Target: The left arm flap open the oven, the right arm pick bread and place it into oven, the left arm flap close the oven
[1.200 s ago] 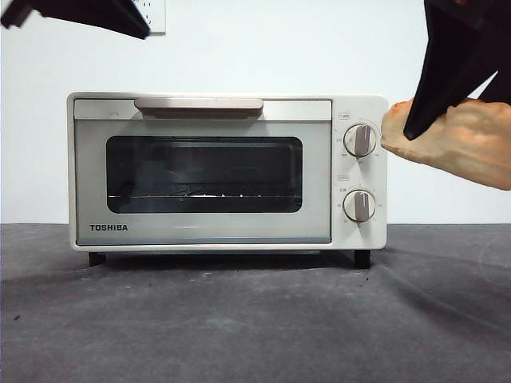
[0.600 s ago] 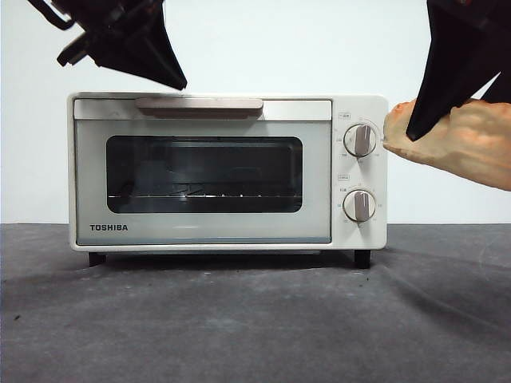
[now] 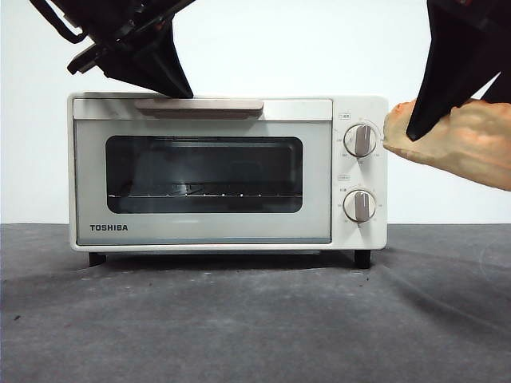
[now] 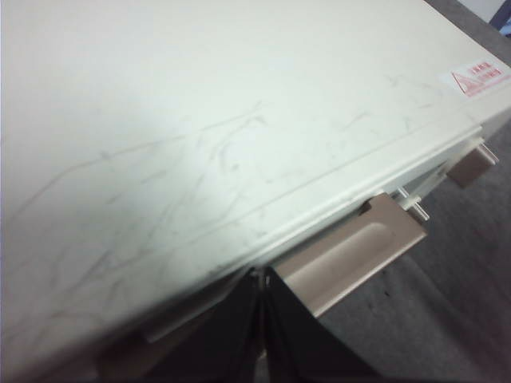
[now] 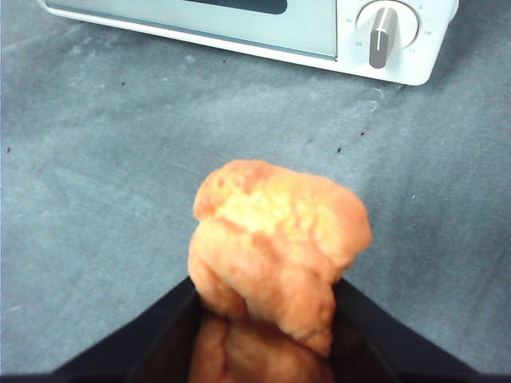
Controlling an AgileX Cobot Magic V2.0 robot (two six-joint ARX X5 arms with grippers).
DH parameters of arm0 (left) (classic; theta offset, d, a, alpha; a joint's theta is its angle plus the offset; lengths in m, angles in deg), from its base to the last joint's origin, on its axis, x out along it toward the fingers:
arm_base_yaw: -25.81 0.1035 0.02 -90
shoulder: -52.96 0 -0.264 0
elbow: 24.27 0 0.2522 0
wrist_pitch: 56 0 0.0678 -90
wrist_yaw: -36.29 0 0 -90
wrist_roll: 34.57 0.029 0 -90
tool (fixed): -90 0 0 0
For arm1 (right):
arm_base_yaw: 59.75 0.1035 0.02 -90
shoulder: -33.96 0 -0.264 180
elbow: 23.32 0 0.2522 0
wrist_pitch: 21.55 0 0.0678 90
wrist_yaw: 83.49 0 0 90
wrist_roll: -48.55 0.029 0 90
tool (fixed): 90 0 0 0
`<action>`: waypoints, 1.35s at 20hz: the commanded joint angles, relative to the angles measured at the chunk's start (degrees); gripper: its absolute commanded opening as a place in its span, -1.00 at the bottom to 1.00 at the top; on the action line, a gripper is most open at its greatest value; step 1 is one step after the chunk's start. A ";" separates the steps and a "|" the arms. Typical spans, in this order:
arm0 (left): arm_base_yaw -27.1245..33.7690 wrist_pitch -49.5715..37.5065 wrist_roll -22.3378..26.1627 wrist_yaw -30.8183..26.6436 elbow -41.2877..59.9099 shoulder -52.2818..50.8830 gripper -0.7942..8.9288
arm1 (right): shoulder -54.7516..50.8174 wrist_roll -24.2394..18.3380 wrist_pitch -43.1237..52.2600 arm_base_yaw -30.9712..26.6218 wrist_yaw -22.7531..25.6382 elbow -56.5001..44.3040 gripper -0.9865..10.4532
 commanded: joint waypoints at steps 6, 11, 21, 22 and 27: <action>-4.98 11.06 0.81 -0.04 -0.02 2.12 -0.80 | 0.17 -0.48 0.39 0.61 0.22 1.01 -0.48; -8.90 17.46 0.48 -0.02 -0.02 2.12 -0.80 | 0.17 -0.50 0.39 0.61 0.22 1.01 -0.48; -14.14 23.19 -2.86 -0.02 -0.02 2.12 -0.80 | 0.17 -1.33 0.42 0.61 0.15 1.01 -0.48; -14.32 23.02 -2.97 -0.02 -0.02 2.03 -0.80 | 0.17 -1.31 0.39 0.61 0.11 1.01 -0.48; -14.36 22.60 -3.87 -0.02 -0.02 1.53 -0.80 | 0.20 -1.33 0.37 0.61 0.11 1.01 -0.48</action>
